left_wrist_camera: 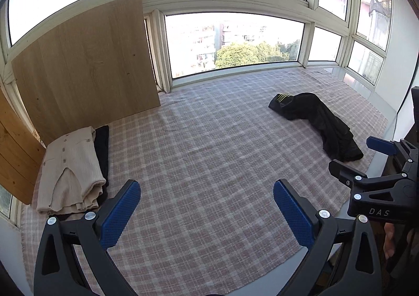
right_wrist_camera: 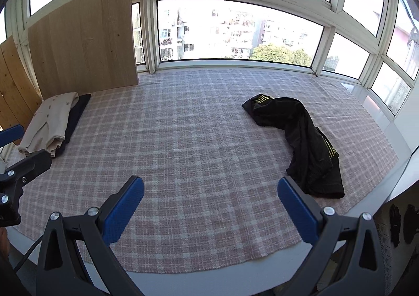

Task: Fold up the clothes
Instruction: 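Move both grippers toward the crumpled black striped shorts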

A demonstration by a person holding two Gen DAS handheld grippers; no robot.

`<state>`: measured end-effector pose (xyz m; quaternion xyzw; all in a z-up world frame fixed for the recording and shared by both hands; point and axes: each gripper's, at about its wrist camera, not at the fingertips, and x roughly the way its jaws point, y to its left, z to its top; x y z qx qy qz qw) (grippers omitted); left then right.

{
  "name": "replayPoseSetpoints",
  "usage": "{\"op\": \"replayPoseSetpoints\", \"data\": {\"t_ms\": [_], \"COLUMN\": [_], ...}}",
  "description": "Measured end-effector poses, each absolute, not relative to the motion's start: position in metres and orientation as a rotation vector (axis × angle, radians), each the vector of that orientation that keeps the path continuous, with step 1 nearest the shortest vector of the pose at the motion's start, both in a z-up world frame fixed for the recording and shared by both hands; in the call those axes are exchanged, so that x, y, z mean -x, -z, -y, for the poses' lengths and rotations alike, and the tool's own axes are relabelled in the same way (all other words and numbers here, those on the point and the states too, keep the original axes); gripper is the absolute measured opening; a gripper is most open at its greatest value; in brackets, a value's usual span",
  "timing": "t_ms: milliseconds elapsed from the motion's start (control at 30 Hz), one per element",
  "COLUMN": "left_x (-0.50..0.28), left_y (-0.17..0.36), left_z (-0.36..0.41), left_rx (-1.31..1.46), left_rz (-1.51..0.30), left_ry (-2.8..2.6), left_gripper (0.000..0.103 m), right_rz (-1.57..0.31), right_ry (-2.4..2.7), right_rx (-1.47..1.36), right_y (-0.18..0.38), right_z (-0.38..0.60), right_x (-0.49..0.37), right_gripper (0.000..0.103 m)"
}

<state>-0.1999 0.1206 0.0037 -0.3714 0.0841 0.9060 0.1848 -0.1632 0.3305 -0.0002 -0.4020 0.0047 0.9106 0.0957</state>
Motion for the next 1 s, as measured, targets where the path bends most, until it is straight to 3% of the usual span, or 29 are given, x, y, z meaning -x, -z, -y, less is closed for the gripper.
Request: {"op": "replayPoseSetpoints", "data": {"t_ms": [300, 633, 1000], "left_x": [0.262, 0.299, 0.314], "left_y": [-0.008, 0.009, 0.056], "left_z": [-0.169, -0.235, -0.370], "left_rx": [1.013, 1.135, 1.204], "left_rz": [-0.294, -0.279, -0.390], "left_ry": [-2.508, -2.498, -2.317], "left_gripper": [0.102, 0.102, 0.102], "right_rz": [-0.127, 0.065, -0.301], "right_ry": [-2.594, -2.567, -2.452], "right_rx": [1.191, 1.248, 1.283], "right_y": [0.008, 0.032, 0.074], "right_z": [-0.416, -0.556, -0.710], "right_x": [0.195, 0.231, 0.211], "right_gripper": [0.103, 0.103, 0.103]}}
